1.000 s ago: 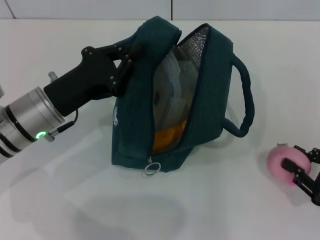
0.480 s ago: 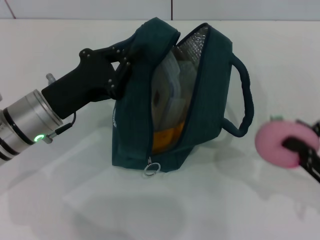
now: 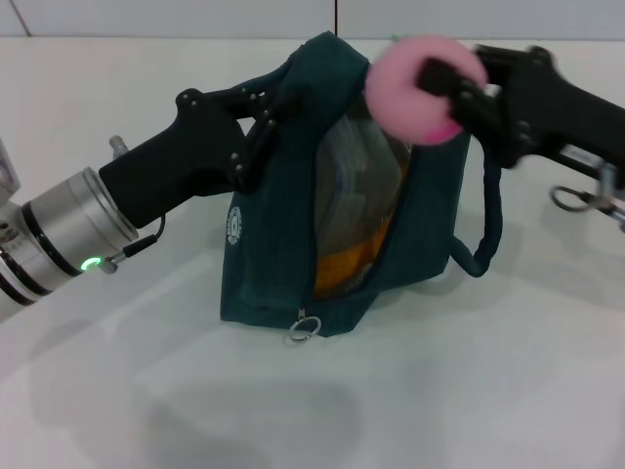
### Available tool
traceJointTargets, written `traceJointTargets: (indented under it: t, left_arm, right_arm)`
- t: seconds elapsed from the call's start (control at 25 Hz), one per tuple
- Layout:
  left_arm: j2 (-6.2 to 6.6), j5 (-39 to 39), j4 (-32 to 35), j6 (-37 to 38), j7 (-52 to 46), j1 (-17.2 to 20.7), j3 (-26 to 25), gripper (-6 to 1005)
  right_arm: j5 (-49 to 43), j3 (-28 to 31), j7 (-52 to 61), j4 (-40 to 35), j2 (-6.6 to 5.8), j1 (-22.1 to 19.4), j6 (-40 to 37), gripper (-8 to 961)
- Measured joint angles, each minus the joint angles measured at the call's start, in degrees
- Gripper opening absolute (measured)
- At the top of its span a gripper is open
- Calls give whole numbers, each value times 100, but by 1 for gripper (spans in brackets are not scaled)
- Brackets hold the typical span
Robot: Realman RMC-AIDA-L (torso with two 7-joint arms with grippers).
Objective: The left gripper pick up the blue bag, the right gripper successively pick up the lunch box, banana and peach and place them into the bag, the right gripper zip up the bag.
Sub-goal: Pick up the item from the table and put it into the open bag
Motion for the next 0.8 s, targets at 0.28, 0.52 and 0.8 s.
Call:
traceJointTargets:
  t: [0.28, 0.52, 0.8]
  left_arm:
    - [0, -62, -4, -3, 9, -3, -26, 64]
    - [0, -100, 10, -6, 10, -12, -32, 65]
    - [0, -132, -2, -8, 10, 0, -33, 65]
  right_arm:
    - [26, -918, 563, -323, -1, 323, 816, 133]
    - [10, -1204, 742, -392, -1, 249, 896, 227]
    - [12, -1408, 723, -457, -1, 112, 891, 358]
